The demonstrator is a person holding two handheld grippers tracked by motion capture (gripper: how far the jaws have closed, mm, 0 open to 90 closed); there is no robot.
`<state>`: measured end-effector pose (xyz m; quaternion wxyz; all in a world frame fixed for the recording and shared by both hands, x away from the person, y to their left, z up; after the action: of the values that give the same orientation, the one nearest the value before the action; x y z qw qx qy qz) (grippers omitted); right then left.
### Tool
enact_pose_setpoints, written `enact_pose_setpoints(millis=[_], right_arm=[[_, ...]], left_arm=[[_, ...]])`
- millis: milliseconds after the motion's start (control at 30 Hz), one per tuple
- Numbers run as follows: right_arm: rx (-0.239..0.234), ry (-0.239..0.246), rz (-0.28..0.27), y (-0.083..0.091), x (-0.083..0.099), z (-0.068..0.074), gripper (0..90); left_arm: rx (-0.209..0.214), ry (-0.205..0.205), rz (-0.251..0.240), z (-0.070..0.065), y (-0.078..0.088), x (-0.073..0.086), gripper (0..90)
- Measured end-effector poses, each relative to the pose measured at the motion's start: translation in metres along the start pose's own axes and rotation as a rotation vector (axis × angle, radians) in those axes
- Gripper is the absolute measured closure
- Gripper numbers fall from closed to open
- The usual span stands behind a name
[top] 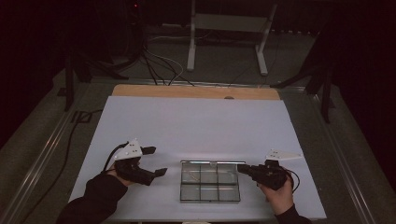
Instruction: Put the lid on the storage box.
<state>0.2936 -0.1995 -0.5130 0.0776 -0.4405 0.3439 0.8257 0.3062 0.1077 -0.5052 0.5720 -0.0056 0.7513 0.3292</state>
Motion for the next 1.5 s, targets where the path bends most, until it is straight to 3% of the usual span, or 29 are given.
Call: enact_pose_setpoints(millis=[100, 333, 400, 867, 1033, 1133, 1500], right_arm=[[-0.003, 0.0, 0.002, 0.0, 0.0, 0.0, 90.0], [-0.004, 0.001, 0.006, 0.001, 0.002, 0.001, 90.0], [-0.004, -0.001, 0.007, 0.001, 0.003, 0.001, 90.0], [-0.002, 0.008, 0.012, 0.006, 0.006, 0.005, 90.0], [-0.003, 0.008, 0.022, 0.007, 0.01, 0.008, 90.0], [0.0, 0.01, 0.038, 0.008, 0.014, 0.009, 90.0], [0.018, 0.045, 0.091, 0.008, 0.028, 0.014, 90.0]], left_arm=[[0.017, 0.027, -0.008, 0.0, 0.004, 0.002, 0.5], [0.06, 0.043, -0.016, 0.0, 0.01, 0.011, 0.5], [0.062, 0.061, 0.001, 0.001, 0.011, 0.015, 0.5], [0.043, 0.078, -0.004, 0.004, 0.013, 0.03, 0.5], [0.036, 0.066, 0.011, 0.004, 0.013, 0.033, 0.5], [0.034, 0.054, -0.002, 0.003, 0.013, 0.033, 0.5], [0.04, 0.077, -0.011, 0.005, 0.014, 0.035, 0.5]])
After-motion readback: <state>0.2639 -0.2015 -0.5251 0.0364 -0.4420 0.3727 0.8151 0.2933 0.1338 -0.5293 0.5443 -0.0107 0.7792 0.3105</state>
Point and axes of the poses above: each handheld gripper's, and its own axes: y roughly backward along the jaws, x roughly out of its underside, z roughly to its left, the point moved 9 cm from there along -y, roughly forward along the jaws
